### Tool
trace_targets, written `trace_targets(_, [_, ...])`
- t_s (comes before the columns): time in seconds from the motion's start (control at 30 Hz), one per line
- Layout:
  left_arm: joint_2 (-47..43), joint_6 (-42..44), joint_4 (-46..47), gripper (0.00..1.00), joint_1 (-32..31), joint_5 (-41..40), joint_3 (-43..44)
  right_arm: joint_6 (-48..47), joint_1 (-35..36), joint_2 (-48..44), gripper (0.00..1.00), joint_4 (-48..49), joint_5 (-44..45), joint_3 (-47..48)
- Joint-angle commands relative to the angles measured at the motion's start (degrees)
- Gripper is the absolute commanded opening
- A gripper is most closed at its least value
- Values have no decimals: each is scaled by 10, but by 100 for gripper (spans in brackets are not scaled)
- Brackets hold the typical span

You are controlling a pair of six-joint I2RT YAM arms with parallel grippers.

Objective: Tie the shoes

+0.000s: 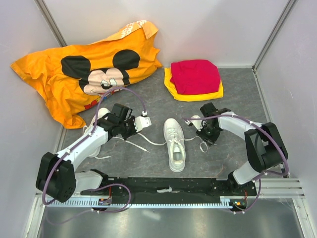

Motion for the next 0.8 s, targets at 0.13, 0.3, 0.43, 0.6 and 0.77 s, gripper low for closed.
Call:
trace_targets(0.13, [-20, -38, -22, 2, 2, 22, 47, 11, -1, -38, 0, 15, 46, -4])
trace_targets(0.3, [-67, -49, -83, 2, 3, 20, 93, 30, -56, -146, 0, -4, 39, 61])
trace_targets(0.43, [-128, -41, -114, 1, 3, 46, 91, 34, -72, -179, 0, -19, 1, 159])
trace_targets(0.6, [-198, -9, -183, 1, 2, 57, 100, 55, -71, -157, 0, -50, -91, 292])
trace_targets(0.77, [-287, 37, -252, 1, 2, 101, 107, 78, -27, -133, 0, -56, -213, 416])
